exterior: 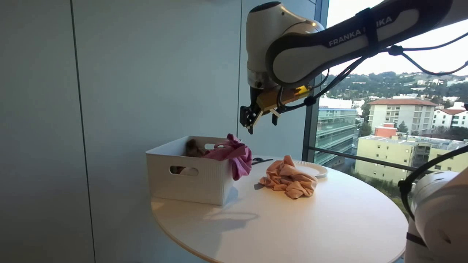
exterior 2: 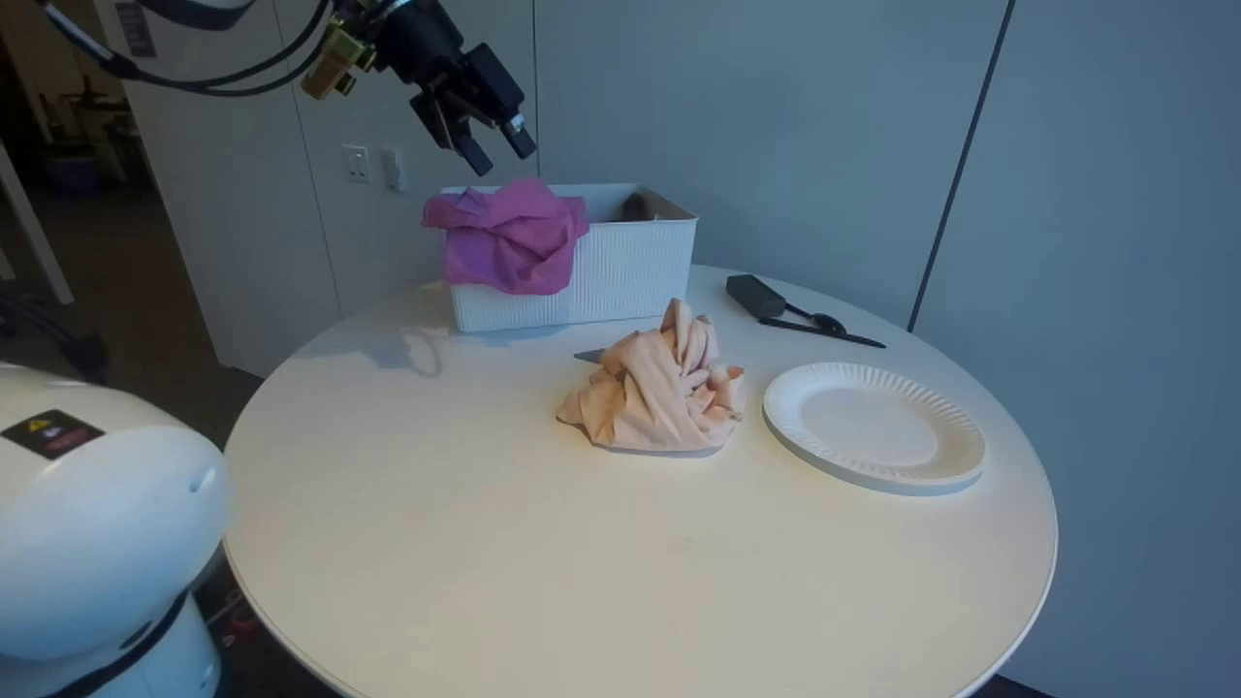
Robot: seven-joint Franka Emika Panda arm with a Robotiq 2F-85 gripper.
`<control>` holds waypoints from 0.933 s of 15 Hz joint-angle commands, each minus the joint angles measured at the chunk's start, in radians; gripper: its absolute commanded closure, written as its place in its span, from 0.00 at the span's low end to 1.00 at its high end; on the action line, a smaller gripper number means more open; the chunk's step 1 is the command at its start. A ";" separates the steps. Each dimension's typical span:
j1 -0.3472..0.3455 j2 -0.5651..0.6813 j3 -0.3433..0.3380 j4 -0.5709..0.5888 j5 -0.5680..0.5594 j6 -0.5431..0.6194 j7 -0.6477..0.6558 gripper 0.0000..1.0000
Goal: Put the clothing into the basket
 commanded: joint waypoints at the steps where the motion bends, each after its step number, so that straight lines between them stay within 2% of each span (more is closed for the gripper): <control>1: -0.100 0.116 0.018 0.025 0.045 0.028 -0.009 0.00; 3: -0.151 0.188 0.036 0.062 0.012 0.005 0.021 0.00; 6: -0.218 0.271 0.044 0.124 -0.025 -0.089 0.124 0.00; 10: -0.244 0.338 -0.002 0.167 -0.055 -0.168 0.228 0.00; 14: -0.245 0.364 -0.064 0.132 -0.004 -0.136 0.264 0.00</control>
